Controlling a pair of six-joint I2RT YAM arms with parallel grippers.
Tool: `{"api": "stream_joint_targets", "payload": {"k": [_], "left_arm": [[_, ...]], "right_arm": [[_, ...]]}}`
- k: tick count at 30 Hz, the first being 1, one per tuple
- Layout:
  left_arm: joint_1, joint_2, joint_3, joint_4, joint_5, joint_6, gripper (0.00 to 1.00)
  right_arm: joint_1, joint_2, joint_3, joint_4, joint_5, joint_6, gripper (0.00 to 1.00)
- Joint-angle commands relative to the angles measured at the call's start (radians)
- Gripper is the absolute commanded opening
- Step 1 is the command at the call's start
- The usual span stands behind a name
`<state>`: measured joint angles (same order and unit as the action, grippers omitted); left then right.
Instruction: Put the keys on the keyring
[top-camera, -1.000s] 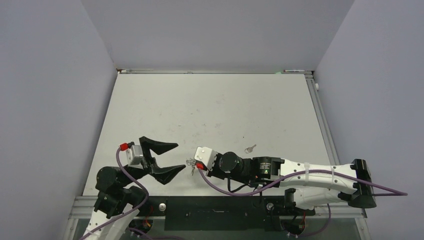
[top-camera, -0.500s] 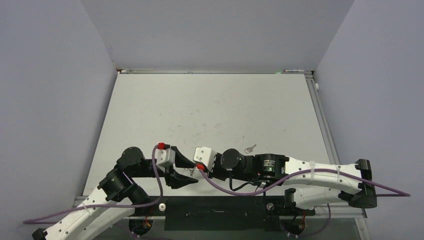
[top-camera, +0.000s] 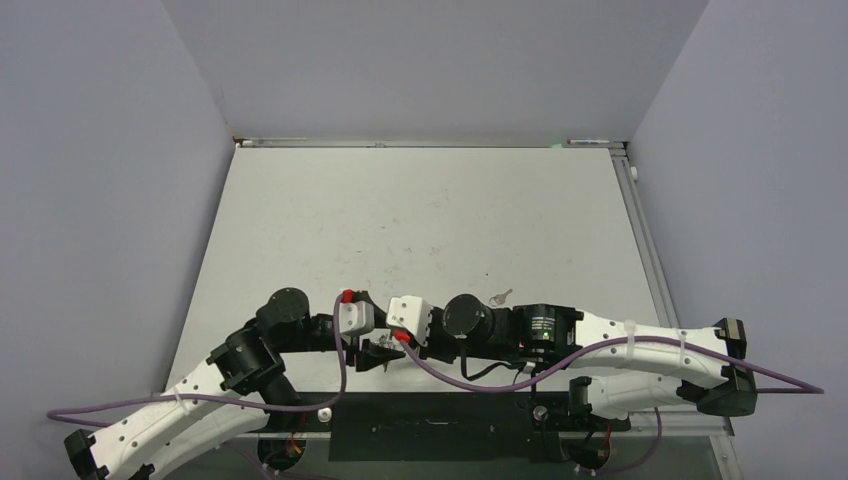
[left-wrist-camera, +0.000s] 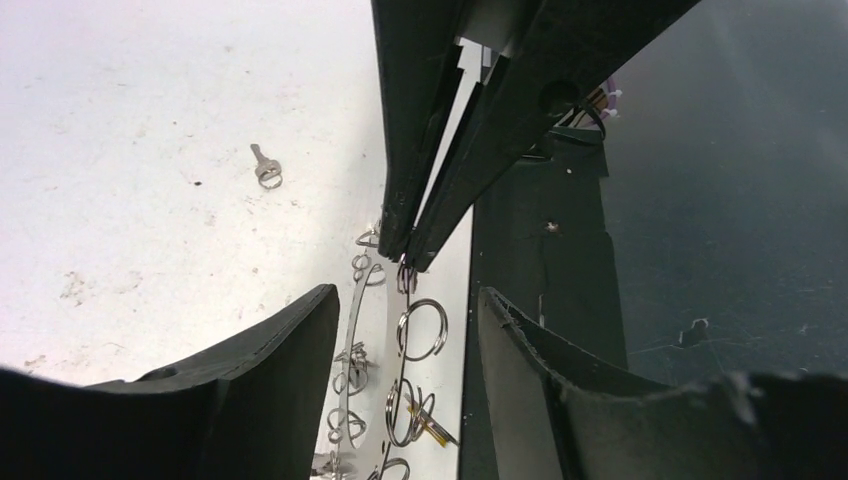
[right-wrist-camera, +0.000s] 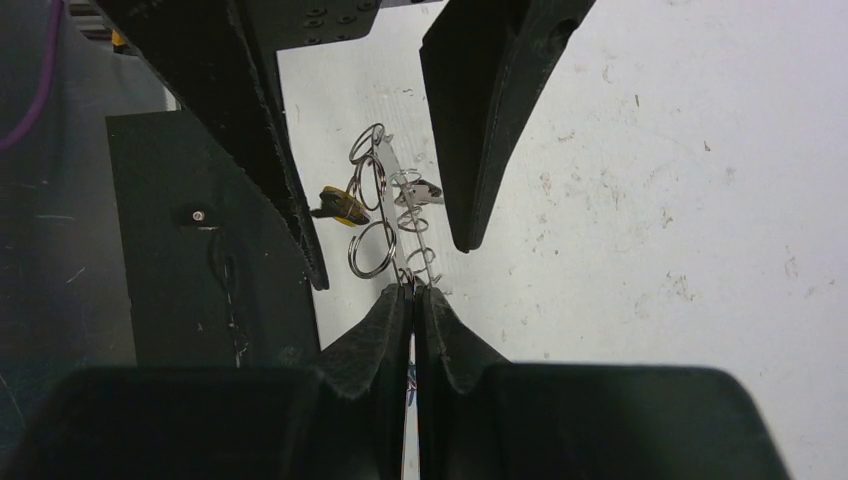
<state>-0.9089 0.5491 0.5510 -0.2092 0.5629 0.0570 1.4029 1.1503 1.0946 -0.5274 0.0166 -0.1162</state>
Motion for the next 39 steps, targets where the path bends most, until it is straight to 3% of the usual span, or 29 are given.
{"api": "stream_joint_targets", "payload": {"k": [1, 5, 17, 25, 28, 36, 37, 39], "left_arm": [[-0.010, 0.005, 0.042, 0.014, -0.055, 0.041, 0.51], [-0.012, 0.014, 0.030, 0.039, -0.034, 0.028, 0.48], [-0.019, 0.029, 0.014, 0.079, -0.003, 0.009, 0.23], [-0.029, 0.047, 0.009, 0.071, -0.009, 0.017, 0.22], [-0.031, 0.053, 0.010, 0.072, -0.013, 0.025, 0.00], [-0.039, 0.006, -0.013, 0.098, -0.036, 0.045, 0.00], [-0.039, -0.003, -0.016, 0.102, -0.037, 0.047, 0.00], [-0.039, -0.018, -0.019, 0.107, -0.044, 0.051, 0.00]], "right_arm": [[0.011, -0.006, 0.072, 0.044, -0.009, -0.013, 0.05], [0.011, -0.001, 0.084, 0.040, -0.030, -0.017, 0.05], [0.016, 0.016, 0.100, 0.038, -0.055, -0.023, 0.05], [0.018, 0.018, 0.112, 0.034, -0.065, -0.030, 0.05], [0.017, 0.018, 0.115, 0.033, -0.071, -0.033, 0.05], [0.017, -0.005, 0.117, 0.036, -0.074, -0.040, 0.05], [0.017, -0.010, 0.119, 0.039, -0.071, -0.040, 0.08], [0.017, -0.020, 0.119, 0.045, -0.060, -0.038, 0.28]]}}
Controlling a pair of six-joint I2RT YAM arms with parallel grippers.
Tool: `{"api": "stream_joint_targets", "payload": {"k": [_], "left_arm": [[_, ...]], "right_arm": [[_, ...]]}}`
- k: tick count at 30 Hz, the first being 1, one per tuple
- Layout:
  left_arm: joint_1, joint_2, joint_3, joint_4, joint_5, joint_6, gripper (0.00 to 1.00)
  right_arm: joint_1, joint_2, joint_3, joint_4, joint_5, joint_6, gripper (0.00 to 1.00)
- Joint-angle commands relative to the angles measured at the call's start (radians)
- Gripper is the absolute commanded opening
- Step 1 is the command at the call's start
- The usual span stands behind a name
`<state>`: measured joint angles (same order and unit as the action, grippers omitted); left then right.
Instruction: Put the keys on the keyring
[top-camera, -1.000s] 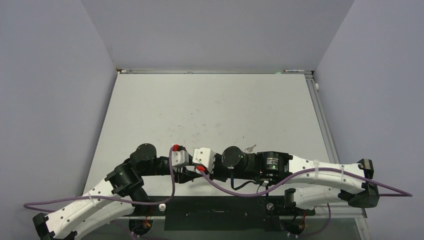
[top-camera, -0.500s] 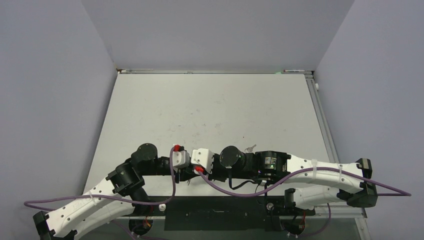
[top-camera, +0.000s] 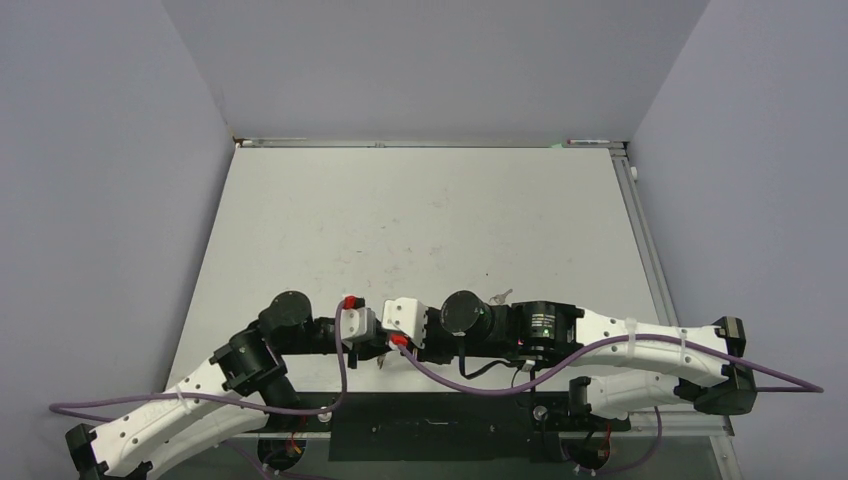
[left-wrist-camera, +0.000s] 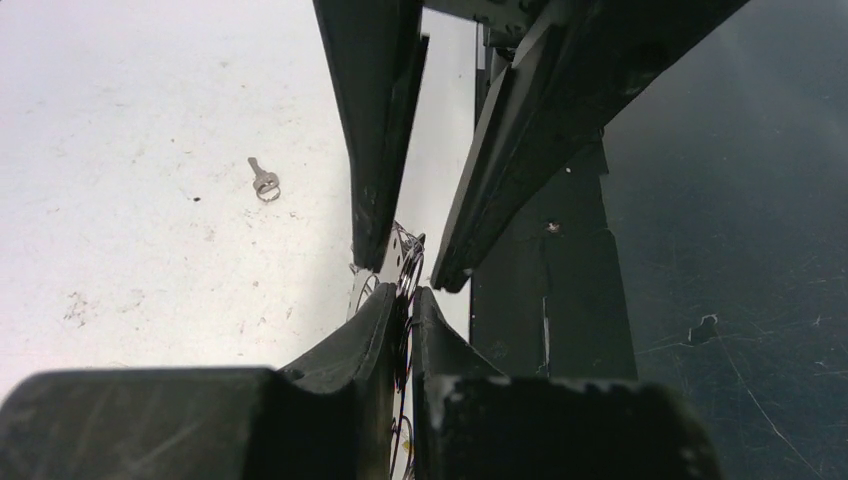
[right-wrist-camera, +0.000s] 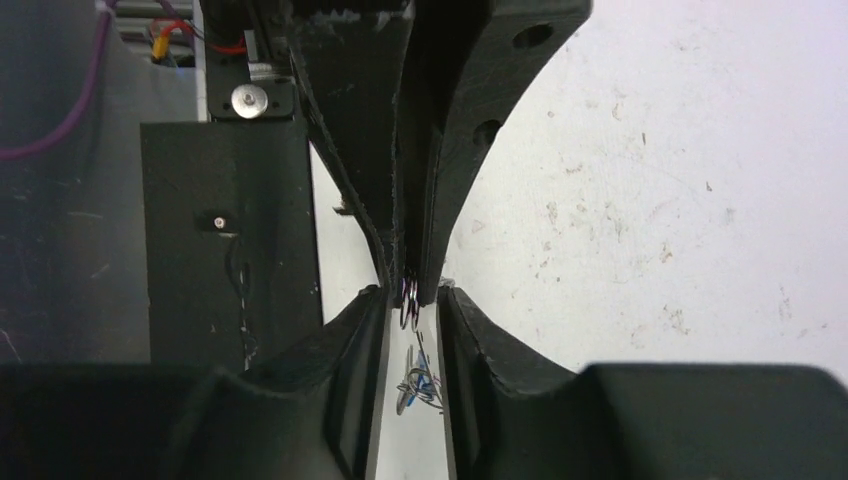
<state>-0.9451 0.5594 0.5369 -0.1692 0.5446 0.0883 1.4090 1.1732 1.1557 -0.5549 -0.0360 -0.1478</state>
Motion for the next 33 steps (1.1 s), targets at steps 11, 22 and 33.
{"api": "stream_joint_targets", "payload": {"k": [11, 22, 33], "left_arm": [[0.016, -0.078, -0.036, 0.135, -0.004, -0.010, 0.00], [0.101, -0.168, -0.098, 0.285, 0.082, -0.132, 0.00], [0.207, -0.226, -0.160, 0.498, 0.246, -0.315, 0.00]], "right_arm": [[0.011, -0.177, -0.035, 0.229, 0.263, 0.016, 0.69], [0.011, -0.293, -0.193, 0.381, 0.304, 0.082, 0.75], [0.011, -0.363, -0.278, 0.432, -0.041, -0.033, 0.69]]}}
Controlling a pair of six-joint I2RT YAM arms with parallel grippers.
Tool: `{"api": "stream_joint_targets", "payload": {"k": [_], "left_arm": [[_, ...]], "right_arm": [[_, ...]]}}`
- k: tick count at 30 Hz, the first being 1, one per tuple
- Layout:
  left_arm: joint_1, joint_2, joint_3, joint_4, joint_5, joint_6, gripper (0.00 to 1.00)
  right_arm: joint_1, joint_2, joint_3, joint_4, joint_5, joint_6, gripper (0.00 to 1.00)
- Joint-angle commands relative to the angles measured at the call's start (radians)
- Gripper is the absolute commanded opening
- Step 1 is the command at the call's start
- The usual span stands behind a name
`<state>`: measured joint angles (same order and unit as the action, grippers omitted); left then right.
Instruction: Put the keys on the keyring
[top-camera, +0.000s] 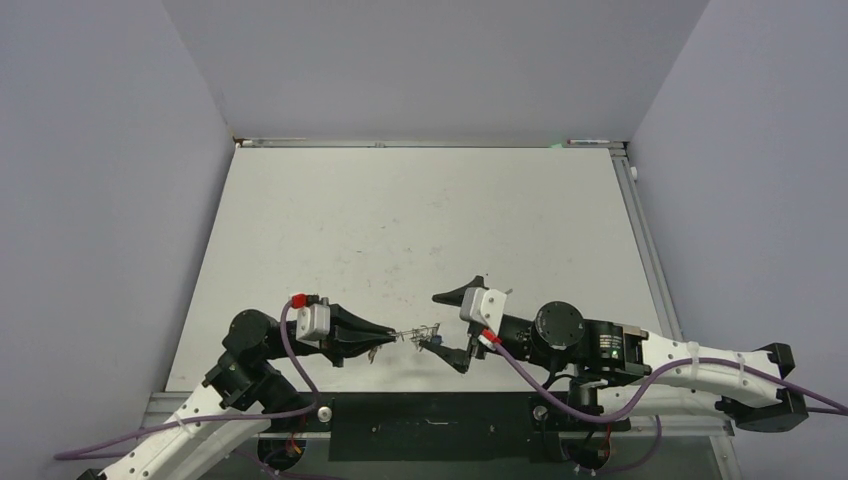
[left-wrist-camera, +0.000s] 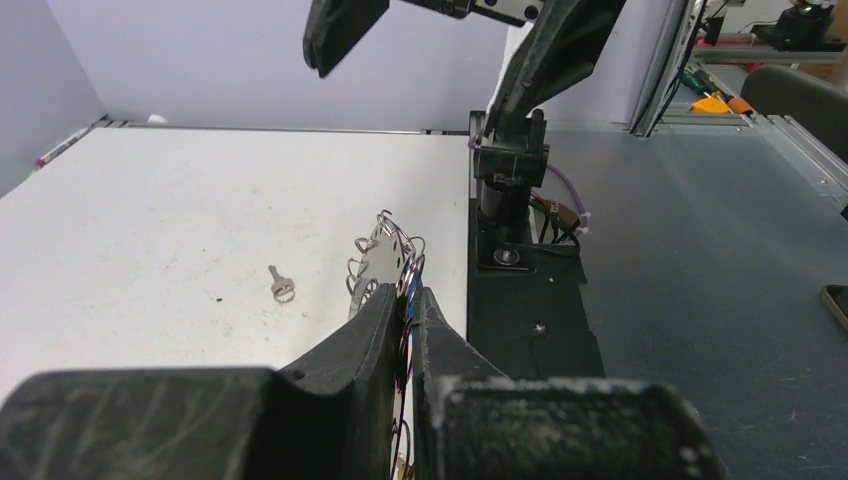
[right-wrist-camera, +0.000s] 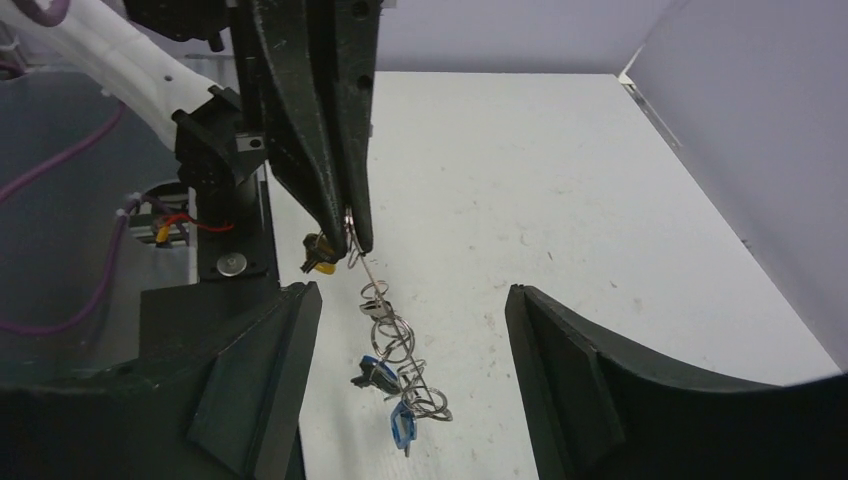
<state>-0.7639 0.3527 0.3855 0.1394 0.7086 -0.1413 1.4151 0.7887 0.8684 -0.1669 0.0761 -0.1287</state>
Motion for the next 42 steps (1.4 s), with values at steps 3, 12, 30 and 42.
{"api": "stream_joint_targets", "payload": {"k": [3, 12, 30, 42], "left_arm": [[0.034, -0.012, -0.013, 0.217, 0.106, -0.106, 0.00], [0.037, -0.010, -0.025, 0.266, 0.135, -0.141, 0.00], [0.039, -0.020, -0.031, 0.252, 0.131, -0.135, 0.00], [0.038, -0.020, -0.030, 0.230, 0.122, -0.117, 0.00]], "right_arm": [[0.005, 0.070, 0.026, 0.023, -0.208, -0.079, 0.65], [0.004, 0.156, 0.048, 0.052, -0.219, -0.139, 0.48], [-0.003, 0.257, 0.102, 0.045, -0.252, -0.158, 0.10], [-0.014, 0.258, 0.119, 0.031, -0.261, -0.158, 0.10]]}}
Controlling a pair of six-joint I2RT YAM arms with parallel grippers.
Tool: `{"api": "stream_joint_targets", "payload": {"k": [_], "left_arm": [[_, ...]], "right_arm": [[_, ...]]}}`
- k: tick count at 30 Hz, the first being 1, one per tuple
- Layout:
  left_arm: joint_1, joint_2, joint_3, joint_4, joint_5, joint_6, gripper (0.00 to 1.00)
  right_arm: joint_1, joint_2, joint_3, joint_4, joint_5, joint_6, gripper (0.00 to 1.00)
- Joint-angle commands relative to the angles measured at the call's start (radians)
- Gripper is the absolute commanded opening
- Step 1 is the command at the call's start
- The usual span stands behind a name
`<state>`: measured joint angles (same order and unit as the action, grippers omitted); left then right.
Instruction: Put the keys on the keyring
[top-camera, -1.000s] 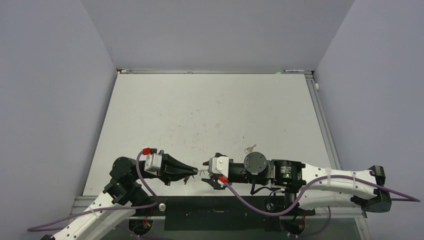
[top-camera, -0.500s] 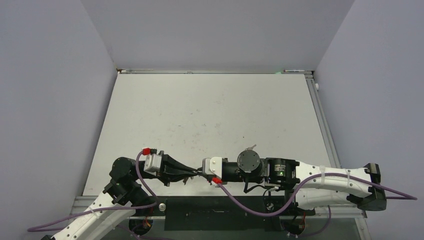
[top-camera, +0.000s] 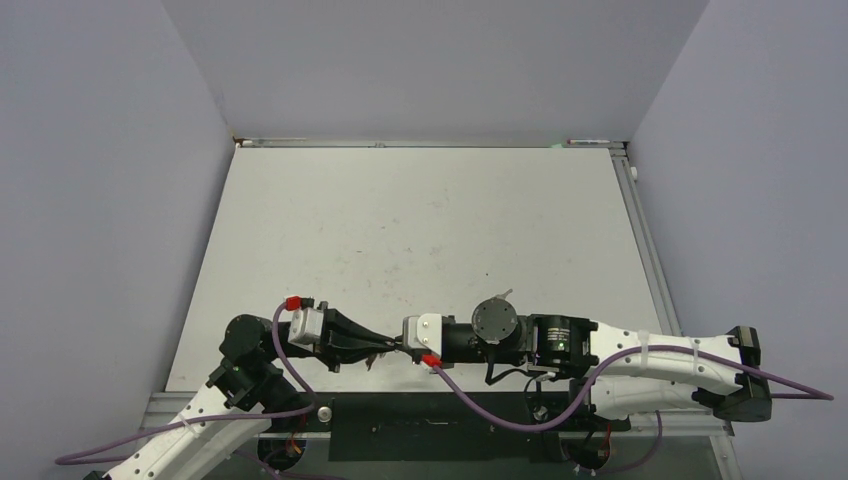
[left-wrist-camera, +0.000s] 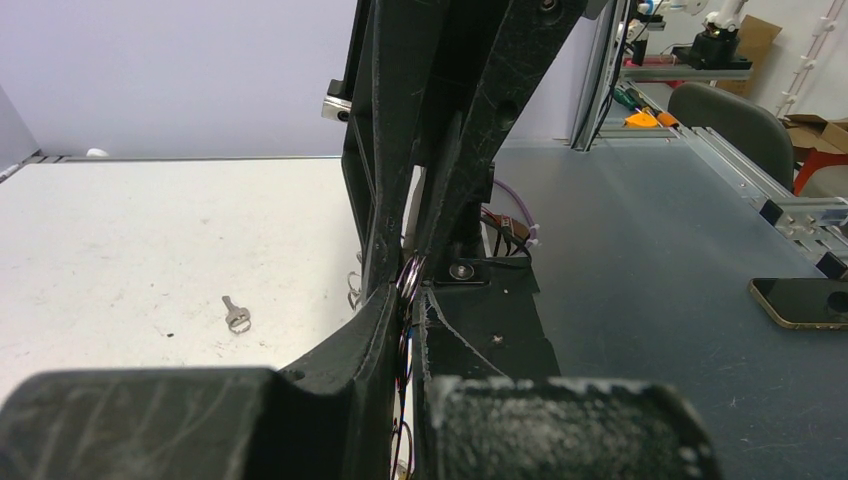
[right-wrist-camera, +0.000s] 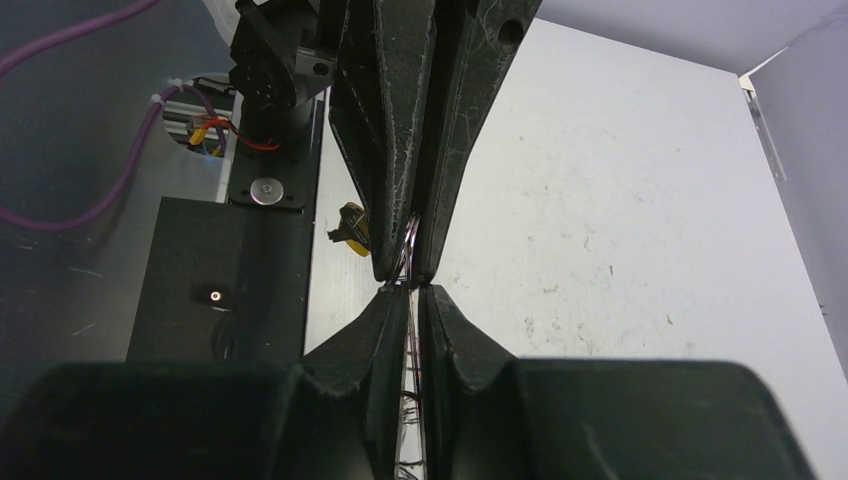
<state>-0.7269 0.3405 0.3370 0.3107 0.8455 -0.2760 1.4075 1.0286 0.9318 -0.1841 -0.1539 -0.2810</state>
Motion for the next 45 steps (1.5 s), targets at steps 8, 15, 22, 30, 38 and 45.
{"api": "stream_joint_targets", "payload": {"k": [8, 15, 22, 30, 38, 45], "left_arm": [[-0.002, -0.008, 0.020, 0.035, -0.030, 0.035, 0.00], [-0.005, -0.023, 0.036, -0.036, -0.068, 0.084, 0.22], [-0.018, 0.013, 0.114, -0.201, -0.087, 0.184, 0.42], [-0.035, 0.059, 0.260, -0.469, -0.138, 0.342, 0.53], [-0.049, 0.169, 0.420, -0.697, -0.086, 0.470, 0.47], [-0.079, 0.326, 0.522, -0.813, -0.023, 0.480, 0.41]], "right_arm": [[-0.030, 0.045, 0.061, 0.044, -0.099, -0.031, 0.05], [-0.101, 0.030, 0.051, 0.024, -0.167, -0.037, 0.05], [-0.122, 0.028, 0.055, -0.015, -0.177, -0.029, 0.05], [-0.121, 0.033, 0.060, -0.038, -0.177, -0.025, 0.05], [-0.099, 0.044, 0.094, -0.114, -0.188, -0.027, 0.05], [-0.083, 0.043, 0.105, -0.157, -0.191, -0.030, 0.05]]}}
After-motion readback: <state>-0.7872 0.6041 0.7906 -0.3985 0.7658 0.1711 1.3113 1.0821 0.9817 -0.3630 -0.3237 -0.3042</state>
